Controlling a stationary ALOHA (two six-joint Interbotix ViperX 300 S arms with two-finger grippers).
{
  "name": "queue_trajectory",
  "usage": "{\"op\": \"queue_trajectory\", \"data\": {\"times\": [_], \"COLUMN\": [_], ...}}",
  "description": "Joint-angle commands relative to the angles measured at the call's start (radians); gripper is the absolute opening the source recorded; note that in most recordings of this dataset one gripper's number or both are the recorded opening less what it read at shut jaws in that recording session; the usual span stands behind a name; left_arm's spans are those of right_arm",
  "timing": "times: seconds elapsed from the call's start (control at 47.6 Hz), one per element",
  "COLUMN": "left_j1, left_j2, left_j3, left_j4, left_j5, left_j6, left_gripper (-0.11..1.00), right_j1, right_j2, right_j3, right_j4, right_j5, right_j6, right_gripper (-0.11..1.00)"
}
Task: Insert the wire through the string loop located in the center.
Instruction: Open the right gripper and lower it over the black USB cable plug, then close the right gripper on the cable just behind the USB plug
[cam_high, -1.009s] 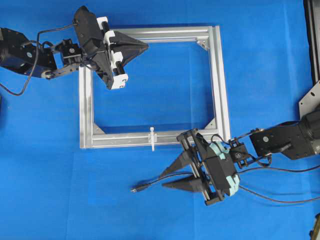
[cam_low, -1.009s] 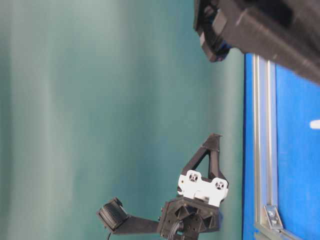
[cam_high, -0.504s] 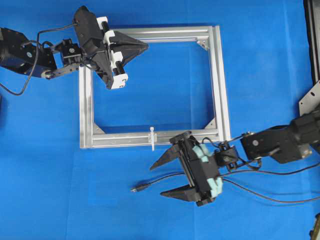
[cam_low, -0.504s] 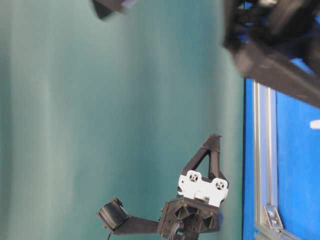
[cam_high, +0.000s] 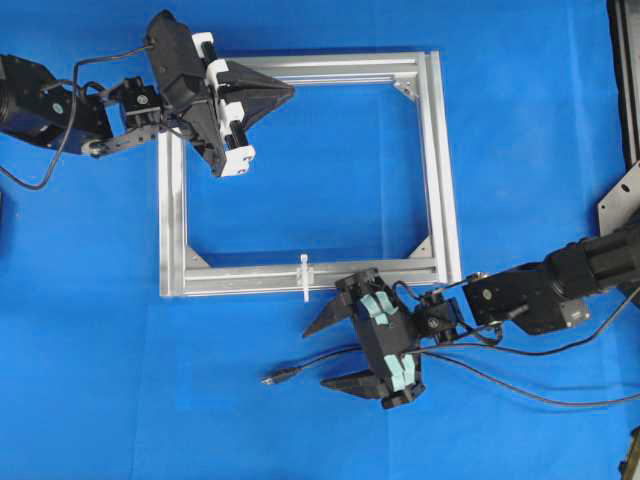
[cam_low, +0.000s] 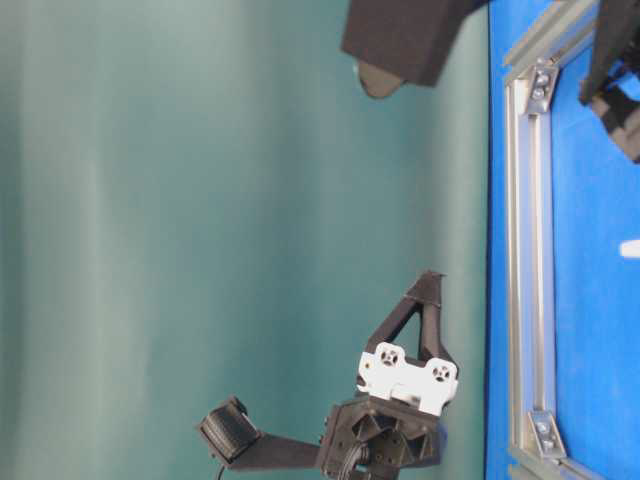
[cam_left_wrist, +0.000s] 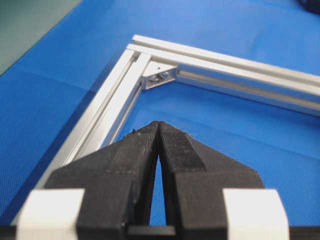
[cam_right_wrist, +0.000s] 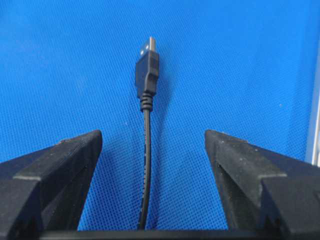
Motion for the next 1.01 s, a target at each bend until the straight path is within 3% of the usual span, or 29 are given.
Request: {"op": "queue_trajectory", "data": {"times": [0.0, 0.336, 0.42, 0.567, 0.693, 0.988], "left_j1": [0.003, 0.003, 0.005, 0.003, 0.006, 0.006], "left_j2": [-0.029, -0.031, -0.032, -0.032, -0.032, -0.032], "left_j3": [-0.008, 0.0, 0.002, 0.002, 0.002, 0.002], "left_j4": [0.003, 0.003, 0.003, 0.003, 0.003, 0.003], "left_j5": [-0.005, -0.005, -0.005, -0.005, -0.005, -0.005], "left_j6": [0.002, 0.002, 0.0, 0.002, 0.002, 0.002], "left_gripper": [0.0, 0.0, 0.0, 0.0, 0.0, 0.0], "right_j1": [0.002, 0.002, 0.002, 0.003, 0.003, 0.002], "right_j2": [-0.009, 0.003, 0.003, 0.0, -0.005, -0.006], "right_j3": [-0.02, -0.031, -0.031, -0.021, -0.014, -0.015], "right_j4": [0.003, 0.003, 0.003, 0.003, 0.003, 0.003], "right_j5": [-0.009, -0.003, -0.003, -0.008, -0.009, -0.003], "right_j6": [0.002, 0.002, 0.0, 0.0, 0.0, 0.0], "right_gripper": [0.7, 0.61, 0.5, 0.18, -0.01, -0.02]}}
